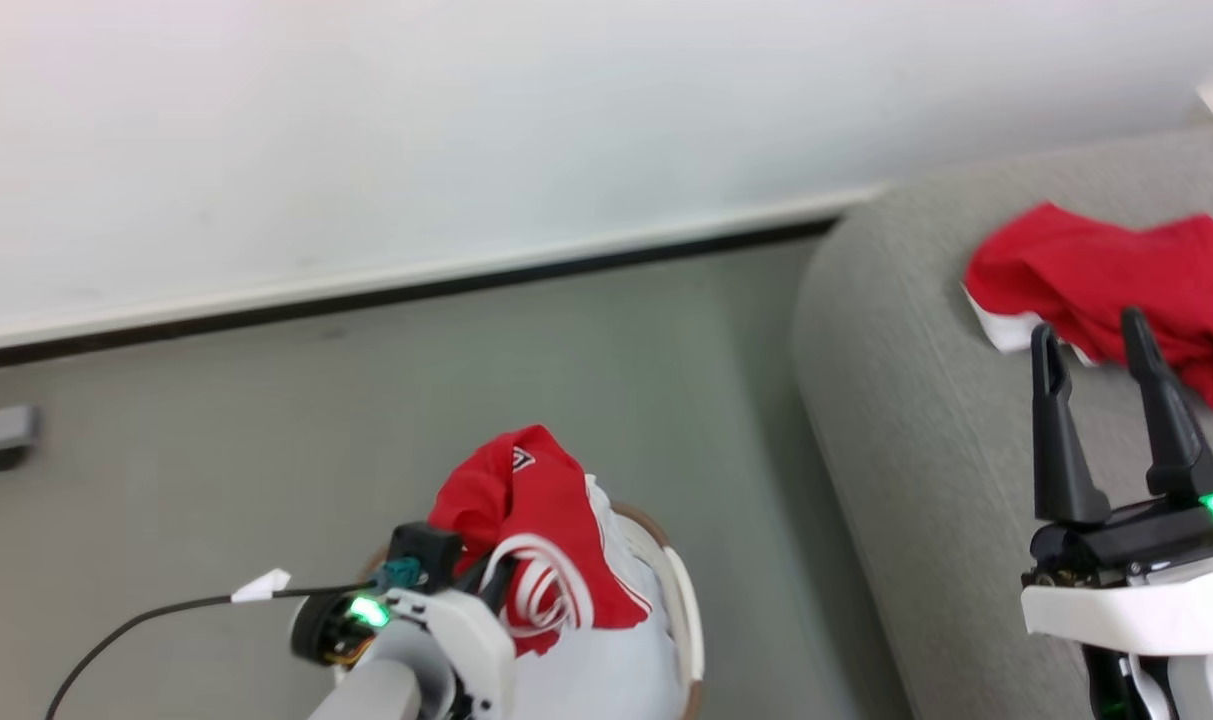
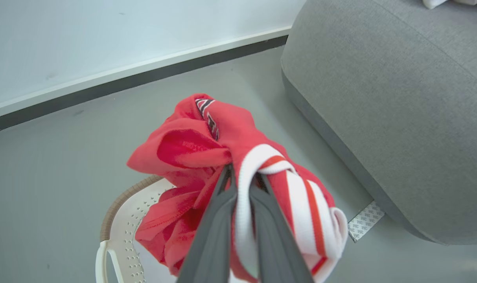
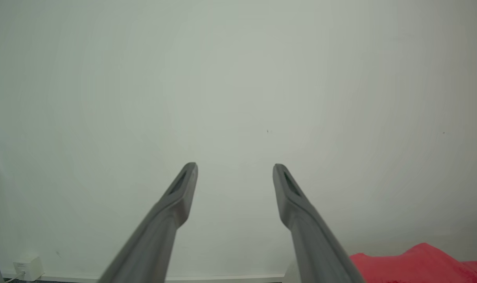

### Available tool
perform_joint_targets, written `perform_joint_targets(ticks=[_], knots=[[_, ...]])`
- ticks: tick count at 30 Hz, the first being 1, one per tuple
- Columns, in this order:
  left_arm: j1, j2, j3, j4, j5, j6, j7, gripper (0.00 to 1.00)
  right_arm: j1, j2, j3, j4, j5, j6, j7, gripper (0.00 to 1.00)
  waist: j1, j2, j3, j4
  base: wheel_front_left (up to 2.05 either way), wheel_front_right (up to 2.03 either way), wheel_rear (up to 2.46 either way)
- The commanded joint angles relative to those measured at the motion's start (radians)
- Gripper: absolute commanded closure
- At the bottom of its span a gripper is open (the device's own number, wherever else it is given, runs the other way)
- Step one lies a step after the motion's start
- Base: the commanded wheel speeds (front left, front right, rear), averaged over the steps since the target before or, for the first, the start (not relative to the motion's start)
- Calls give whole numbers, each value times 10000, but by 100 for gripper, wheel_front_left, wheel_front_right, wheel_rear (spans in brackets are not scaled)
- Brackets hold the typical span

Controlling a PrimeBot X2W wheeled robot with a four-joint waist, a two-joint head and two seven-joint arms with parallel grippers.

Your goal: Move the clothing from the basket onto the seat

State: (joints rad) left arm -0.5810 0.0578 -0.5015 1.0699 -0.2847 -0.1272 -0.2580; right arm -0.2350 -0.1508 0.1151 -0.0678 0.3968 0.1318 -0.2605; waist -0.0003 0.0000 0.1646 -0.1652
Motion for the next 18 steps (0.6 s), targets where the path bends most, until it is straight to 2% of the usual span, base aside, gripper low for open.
perform_joint_targets(ticks=[1, 10, 18], knots=[[96, -20, -15, -192, -181, -15, -68, 100, 155, -24, -20, 12, -89, -22, 19, 0, 3, 0, -532, 546, 0, 0, 0], [381, 172, 63, -3164, -232, 392, 2, 100, 712, 204, 368, 91, -149, -22, 184, 0, 3, 0, -1161, 1030, 0, 0, 0], [715, 787, 224, -7197, -97, 1103, 1157, 100, 1040, 419, 802, 192, -222, -22, 202, 0, 3, 0, -1452, 1131, 0, 0, 0]])
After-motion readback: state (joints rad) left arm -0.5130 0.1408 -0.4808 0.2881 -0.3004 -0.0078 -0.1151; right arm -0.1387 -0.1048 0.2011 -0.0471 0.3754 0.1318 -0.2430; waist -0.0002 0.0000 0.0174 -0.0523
